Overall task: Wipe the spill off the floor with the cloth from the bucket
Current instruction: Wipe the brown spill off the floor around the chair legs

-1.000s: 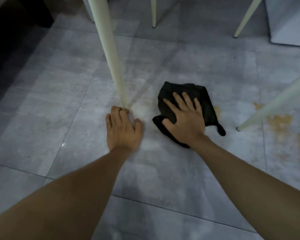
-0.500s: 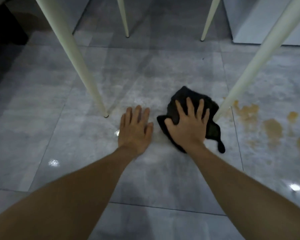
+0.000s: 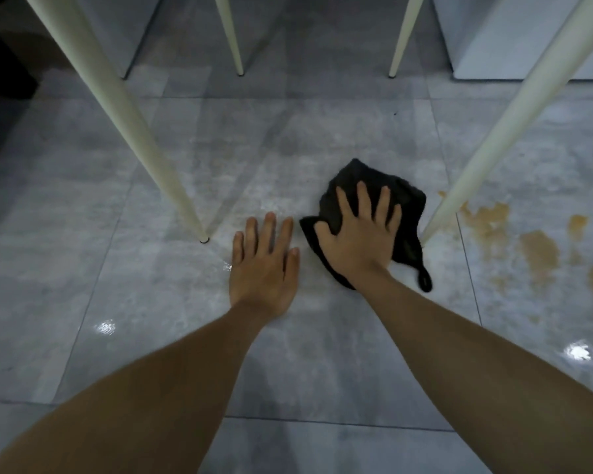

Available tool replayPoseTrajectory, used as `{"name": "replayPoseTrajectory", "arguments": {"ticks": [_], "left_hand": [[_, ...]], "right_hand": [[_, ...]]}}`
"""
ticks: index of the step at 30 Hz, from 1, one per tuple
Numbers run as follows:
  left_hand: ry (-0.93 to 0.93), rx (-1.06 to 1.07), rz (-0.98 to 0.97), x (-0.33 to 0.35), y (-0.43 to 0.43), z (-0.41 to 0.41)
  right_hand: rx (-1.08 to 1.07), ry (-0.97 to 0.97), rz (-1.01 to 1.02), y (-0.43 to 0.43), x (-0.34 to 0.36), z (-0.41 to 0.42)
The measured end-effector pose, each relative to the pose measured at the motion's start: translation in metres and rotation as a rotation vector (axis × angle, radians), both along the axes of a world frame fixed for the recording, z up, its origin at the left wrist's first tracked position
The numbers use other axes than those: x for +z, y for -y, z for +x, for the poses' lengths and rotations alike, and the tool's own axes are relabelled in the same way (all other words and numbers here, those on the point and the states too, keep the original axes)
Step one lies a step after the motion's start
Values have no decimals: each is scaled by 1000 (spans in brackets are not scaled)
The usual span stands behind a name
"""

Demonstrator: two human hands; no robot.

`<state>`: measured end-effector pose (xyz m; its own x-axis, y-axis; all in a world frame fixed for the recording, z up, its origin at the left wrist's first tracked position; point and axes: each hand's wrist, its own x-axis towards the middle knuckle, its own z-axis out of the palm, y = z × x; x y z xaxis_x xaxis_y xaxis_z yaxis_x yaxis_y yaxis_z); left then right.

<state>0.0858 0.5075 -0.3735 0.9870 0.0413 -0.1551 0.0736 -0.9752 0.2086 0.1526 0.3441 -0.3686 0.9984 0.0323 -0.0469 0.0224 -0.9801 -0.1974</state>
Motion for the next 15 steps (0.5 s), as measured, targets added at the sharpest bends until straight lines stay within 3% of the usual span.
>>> {"name": "replayPoseTrajectory", "arguments": {"ticks": [3, 7, 13, 15], "left_hand": [[0, -45, 65, -1, -4, -2], [-4, -58, 35, 0, -6, -3], [65, -29, 18, 1, 3, -3], [96, -12, 43, 3, -3, -4]], "right_hand": [[141, 12, 38, -20, 1, -24], [285, 45, 49, 35, 0, -85], [81, -25, -3, 39, 4, -76], [158, -14, 41, 22, 4, -89]]}}
